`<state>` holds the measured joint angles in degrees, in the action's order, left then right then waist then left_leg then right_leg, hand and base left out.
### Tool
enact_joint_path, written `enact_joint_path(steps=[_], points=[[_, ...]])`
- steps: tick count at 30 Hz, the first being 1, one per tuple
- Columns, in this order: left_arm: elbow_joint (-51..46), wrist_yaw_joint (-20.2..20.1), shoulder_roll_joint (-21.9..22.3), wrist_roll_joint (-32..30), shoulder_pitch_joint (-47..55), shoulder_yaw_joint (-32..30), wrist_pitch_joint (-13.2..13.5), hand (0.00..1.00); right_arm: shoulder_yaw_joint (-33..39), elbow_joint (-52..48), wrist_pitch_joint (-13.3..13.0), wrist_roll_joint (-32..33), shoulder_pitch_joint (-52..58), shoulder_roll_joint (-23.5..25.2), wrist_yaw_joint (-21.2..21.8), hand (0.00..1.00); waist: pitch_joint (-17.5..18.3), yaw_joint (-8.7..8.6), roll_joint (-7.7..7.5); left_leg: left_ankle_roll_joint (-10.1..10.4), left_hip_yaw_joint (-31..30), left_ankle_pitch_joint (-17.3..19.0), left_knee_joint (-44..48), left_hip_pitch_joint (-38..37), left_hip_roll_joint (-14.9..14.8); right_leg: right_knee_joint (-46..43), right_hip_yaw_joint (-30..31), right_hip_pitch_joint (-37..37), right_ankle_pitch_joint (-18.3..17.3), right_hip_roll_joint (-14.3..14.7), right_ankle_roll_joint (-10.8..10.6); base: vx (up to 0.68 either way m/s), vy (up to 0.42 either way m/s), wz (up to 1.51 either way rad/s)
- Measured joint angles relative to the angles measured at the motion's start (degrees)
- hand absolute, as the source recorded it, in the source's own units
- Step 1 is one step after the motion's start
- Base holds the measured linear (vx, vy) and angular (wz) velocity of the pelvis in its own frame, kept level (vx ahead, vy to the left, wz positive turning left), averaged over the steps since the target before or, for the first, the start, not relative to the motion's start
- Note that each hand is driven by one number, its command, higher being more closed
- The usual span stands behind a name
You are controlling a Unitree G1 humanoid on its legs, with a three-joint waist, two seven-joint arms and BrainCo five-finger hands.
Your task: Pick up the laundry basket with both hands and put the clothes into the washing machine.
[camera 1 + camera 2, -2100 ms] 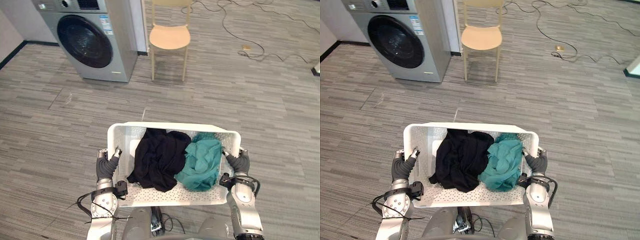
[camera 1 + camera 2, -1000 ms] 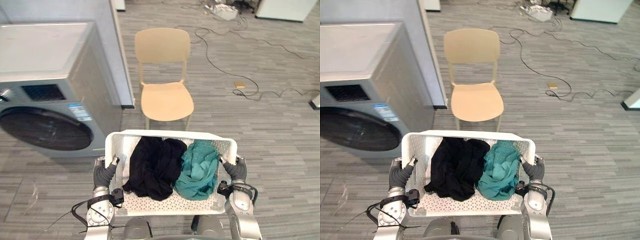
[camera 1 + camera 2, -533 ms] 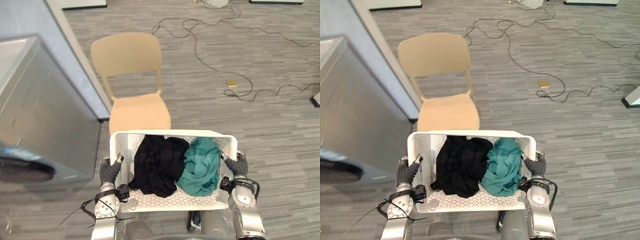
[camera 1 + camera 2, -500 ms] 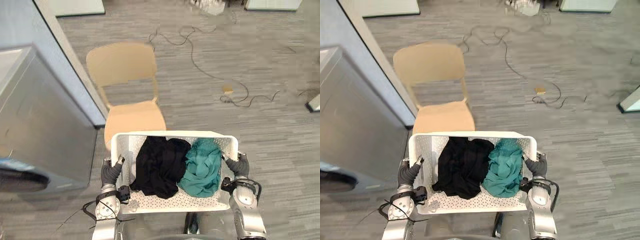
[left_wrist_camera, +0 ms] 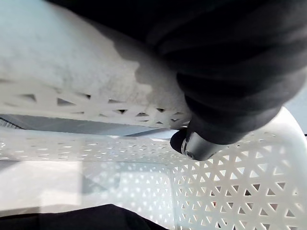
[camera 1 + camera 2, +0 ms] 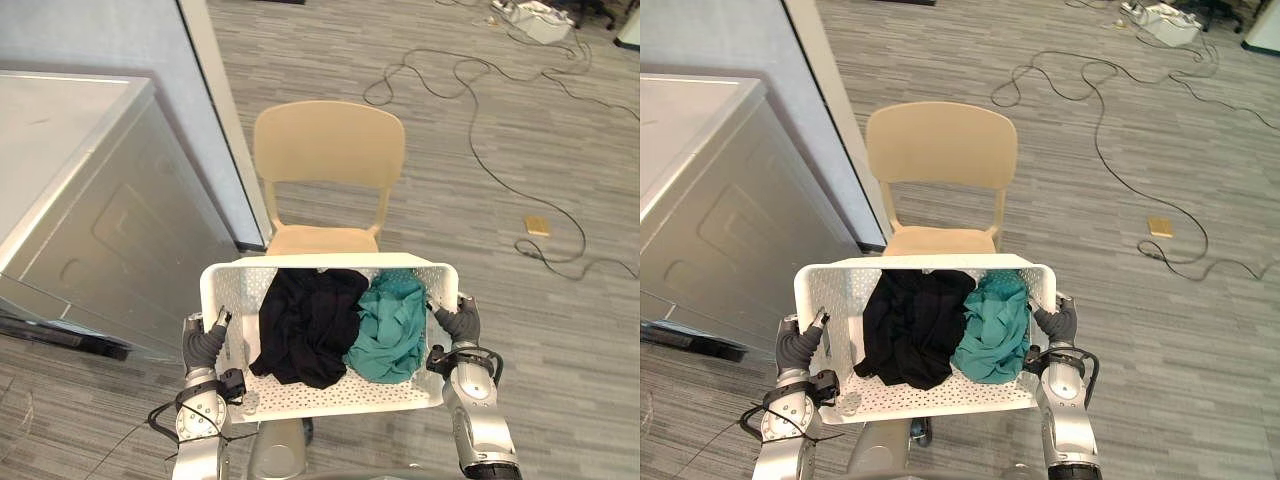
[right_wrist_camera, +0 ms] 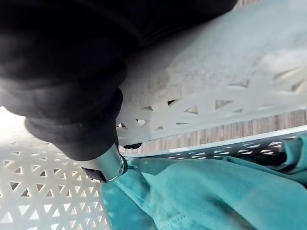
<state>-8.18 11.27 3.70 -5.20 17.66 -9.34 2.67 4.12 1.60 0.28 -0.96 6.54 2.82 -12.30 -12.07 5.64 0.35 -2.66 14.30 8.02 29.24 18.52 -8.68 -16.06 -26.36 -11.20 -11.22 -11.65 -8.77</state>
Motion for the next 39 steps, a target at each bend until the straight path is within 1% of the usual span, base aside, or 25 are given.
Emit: enact_joint_path(steps=[1, 2, 3, 4, 6, 7, 9, 10, 11, 12, 13, 14, 15, 17, 19, 21, 23, 26, 28, 29, 31, 33, 34, 37, 39], points=[[-0.2, 0.0, -0.1, 0.0, 0.2, 0.0, 0.0, 1.0, 0.0, 0.0, 0.0, -0.1, 0.1, 0.1, 0.1, 1.0, 0.0, -0.1, 0.03, 0.2, 0.0, 0.7, 0.0, -0.2, 0.2, -3.0, 0.2, 1.2, 0.0, -0.9, 0.0, 0.14, 0.169, 0.0], [-0.3, -0.1, -0.4, -0.1, 0.3, 0.1, -0.1, 1.0, 0.1, 0.0, 0.1, -0.2, 0.1, 0.3, 0.1, 1.0, -0.1, -0.46, -0.03, 0.0, -0.2, 1.7, -0.5, -0.9, 0.8, -11.0, 1.1, 4.7, 0.9, -3.0, 1.4, 0.08, 0.15, 0.0], [-0.3, -0.1, -0.5, -0.1, 0.4, 0.1, -0.3, 1.0, 0.1, 0.0, 0.1, -0.2, 0.2, 0.4, 0.2, 1.0, -0.1, -0.75, -0.02, 0.0, -0.2, 2.1, -0.8, -1.3, 1.0, -15.1, 1.8, 6.5, 1.9, -4.0, 3.0, 0.16, 0.192, 0.1], [-0.3, -0.1, -0.8, -0.2, 0.9, 0.2, -0.6, 1.0, 0.1, 1.1, 0.1, -0.3, 0.4, 1.1, 0.2, 1.0, -0.2, -1.74, -0.09, -0.7, -0.5, 2.8, -1.8, -2.7, 1.3, -22.9, 4.5, 10.5, 2.0, -5.1, 4.9, 0.12, 0.115, 0.13], [-0.2, -0.2, -1.3, -0.3, 1.1, 0.2, -1.4, 1.0, 0.0, 2.6, 0.1, -0.3, 0.3, 1.1, 0.2, 1.0, -0.4, -1.8, 0.09, -0.9, -0.5, 2.8, -3.3, -4.5, 1.3, -24.5, 5.5, 13.5, -0.4, -5.0, 4.4, 0.14, 0.087, 0.05], [-0.1, -0.2, -1.4, -0.2, 1.1, 0.2, -1.6, 1.0, 0.0, 2.8, 0.2, -0.3, 0.2, 1.1, 0.2, 1.0, -0.6, -1.79, 0.36, -0.7, -0.5, 2.7, -4.4, -5.3, 1.4, -23.0, 5.5, 15.8, -1.2, -4.3, 4.7, 0.16, 0.065, 0.03], [-0.1, -0.2, -1.7, 0.0, 1.0, 0.3, -1.5, 1.0, 0.0, 2.7, 0.2, -0.3, -0.2, 1.1, 0.0, 1.0, -0.7, -1.92, 0.15, -0.5, -0.7, 2.2, -4.9, -5.1, 1.4, -16.6, 5.8, 18.6, -1.8, -2.9, 4.4, 0.12, -0.012, 0.22], [0.4, -0.2, -2.9, 0.0, -0.3, 0.5, -1.5, 1.0, 0.1, 2.7, 0.2, -0.2, -0.4, 1.1, -0.2, 1.0, -1.5, -2.26, -0.49, -0.2, -1.6, 2.0, -4.3, -4.6, 2.1, -9.0, 6.7, 19.3, -0.8, -1.7, 4.7, 0.1, -0.079, 0.43], [1.1, -0.2, -3.1, 0.0, -1.2, 0.5, -1.5, 1.0, 0.1, 2.7, 0.2, -0.2, -0.5, 1.1, -0.3, 1.0, -1.9, -2.38, -0.97, -0.1, -2.2, 2.0, -3.6, -4.0, 2.6, -6.4, 7.3, 19.7, 0.9, -1.4, 5.0, 0.11, -0.148, 0.68], [2.3, -0.2, -4.1, 0.1, -3.0, 0.5, -1.5, 1.0, 0.3, 2.8, 0.2, -0.1, -0.8, 1.0, -0.4, 1.0, -2.9, -3.26, -1.53, 0.4, -3.5, 2.4, -1.9, -2.7, 3.4, -4.2, 8.0, 20.3, 4.8, -1.1, 3.4, 0.06, -0.169, 0.65], [4.2, -0.2, -3.7, 0.2, -5.2, 0.5, -1.6, 1.0, 1.0, 3.1, 0.2, -0.2, -2.2, 0.7, -0.9, 1.0, -3.6, -3.21, -0.51, 0.9, -5.1, 2.6, -0.8, -0.4, 2.5, -3.5, 7.3, 20.6, 5.1, 0.0, 3.0, 0.05, -0.188, 0.43], [4.2, -0.1, -3.7, 0.2, -5.9, 0.3, -1.5, 1.0, 1.2, 3.9, 0.3, -0.2, -4.0, 0.5, -1.3, 1.0, -4.6, -2.98, -0.5, 1.6, -5.3, 2.1, -1.1, 1.1, 1.4, -1.7, 7.1, 21.6, 6.1, 1.5, 3.8, 0.02, -0.139, 0.11], [4.2, -0.1, -3.7, 0.3, -6.3, 0.3, -1.5, 1.0, 1.4, 3.9, 0.4, -0.2, -4.5, 0.5, -1.3, 1.0, -5.1, -2.96, -0.43, 2.0, -5.4, 1.9, -1.3, 1.6, 0.8, -0.6, 6.8, 21.6, 6.8, 2.2, 4.1, 0.02, -0.123, -0.17], [4.4, -0.1, -3.8, 0.4, -8.3, 0.3, -1.6, 1.0, 2.1, 3.8, 0.4, -0.1, -6.1, 0.5, -1.5, 1.0, -7.0, -3.02, -0.92, 3.0, -5.7, 1.2, -2.4, 2.7, -0.4, 2.4, 6.4, 21.8, 8.2, 4.0, 4.9, 0.02, -0.119, -0.11], [5.2, -0.1, -4.0, 0.5, -9.9, 0.3, -1.7, 1.0, 2.6, 3.8, 0.4, 0.3, -7.0, 0.2, -1.6, 1.0, -7.4, -3.21, -1.23, 3.3, -5.6, 0.6, -3.1, 3.7, -0.3, 2.3, 6.4, 23.2, 8.2, 4.0, 4.9, 0.03, -0.07, -0.03], [7.6, -0.1, -4.5, 1.1, -14.6, 0.3, -1.7, 1.0, 3.3, 3.9, 0.4, 0.7, -9.9, -0.7, -2.4, 1.0, -9.7, -3.13, -1.14, 3.5, -5.7, -0.1, -3.5, 4.0, -0.3, 2.2, 6.3, 23.8, 8.2, 4.1, 5.0, 0.03, -0.044, 0.01], [9.2, -0.1, -5.6, 2.2, -18.5, 0.3, -1.8, 1.0, 4.0, 4.8, 0.4, 1.3, -12.7, -1.6, -2.7, 1.0, -11.2, -3.1, -1.33, 3.6, -5.9, -1.0, -4.7, 4.3, -0.1, 2.2, 6.1, 24.5, 8.4, 4.1, 5.2, -0.01, -0.041, 0.07], [13.6, -0.1, -8.8, 3.4, -26.2, 0.4, -1.9, 1.0, 4.4, 9.6, 0.3, 3.1, -19.7, -3.8, -3.3, 1.0, -13.1, -2.99, -1.24, 3.8, -6.4, -2.6, -5.6, 5.7, 0.1, 2.1, 5.8, 26.1, 8.6, 4.2, 5.7, -0.02, -0.039, 0.05], [18.1, -0.1, -12.3, 4.4, -32.1, 0.8, -2.3, 1.0, 4.2, 13.8, 0.3, 4.1, -24.1, -5.0, -3.9, 1.0, -13.4, -2.85, -1.27, 4.1, -7.0, -3.5, -6.4, 7.5, 0.0, 2.0, 5.5, 28.1, 8.9, 4.5, 6.0, -0.07, -0.068, 0.07], [20.4, -0.1, -14.3, 4.6, -35.2, 1.4, -2.4, 1.0, 4.1, 15.9, 0.3, 5.3, -26.2, -5.7, -4.0, 1.0, -14.1, -2.52, -1.32, 4.3, -7.2, -3.8, -6.4, 8.2, -0.2, 1.7, 5.3, 28.8, 8.9, 4.7, 6.1, -0.04, -0.049, 0.07], [23.3, -0.1, -16.5, 4.6, -39.7, 2.9, -2.5, 1.0, 4.0, 18.9, 0.3, 6.3, -28.9, -7.3, -4.1, 1.0, -14.4, -1.73, -1.27, 4.3, -7.8, -4.4, -6.4, 9.7, -0.3, 1.3, 5.0, 30.3, 9.1, 4.8, 6.4, -0.06, -0.039, 0.05], [26.4, -0.1, -18.4, 4.7, -43.9, 4.3, -2.5, 1.0, 3.9, 22.5, 0.3, 7.8, -32.6, -9.1, -4.2, 1.0, -14.7, -1.56, -1.27, 4.3, -8.1, -5.0, -6.4, 11.2, -0.3, 1.3, 4.7, 31.6, 9.4, 4.9, 7.0, -0.07, -0.029, 0.04], [28.0, -0.1, -19.6, 4.8, -46.5, 4.8, -2.5, 1.0, 3.7, 24.1, 0.3, 8.4, -35.2, -10.1, -4.3, 1.0, -15.7, -1.52, -1.3, 4.4, -8.3, -5.1, -6.3, 11.5, -0.4, 1.1, 4.6, 32.0, 9.6, 5.0, 7.2, -0.09, -0.01, 0.0], [29.0, -0.1, -21.6, 5.9, -51.6, 4.8, -2.8, 1.0, 3.5, 24.2, 0.3, 9.5, -39.7, -11.7, -4.7, 1.0, -16.6, -1.07, -1.31, 4.4, -8.3, -5.4, -5.4, 14.3, -1.0, 0.4, 4.8, 34.7, 10.1, 5.3, 7.8, -0.09, -0.01, -0.08], [29.0, -0.1, -22.4, 6.7, -53.9, 4.8, -3.6, 1.0, 2.8, 24.0, 0.3, 10.0, -41.3, -12.9, -5.2, 1.0, -16.6, -0.55, -1.28, 4.4, -8.3, -5.4, -4.8, 15.8, -1.4, 0.4, 4.8, 36.1, 10.3, 5.6, 8.0, -0.07, -0.022, -0.11]])
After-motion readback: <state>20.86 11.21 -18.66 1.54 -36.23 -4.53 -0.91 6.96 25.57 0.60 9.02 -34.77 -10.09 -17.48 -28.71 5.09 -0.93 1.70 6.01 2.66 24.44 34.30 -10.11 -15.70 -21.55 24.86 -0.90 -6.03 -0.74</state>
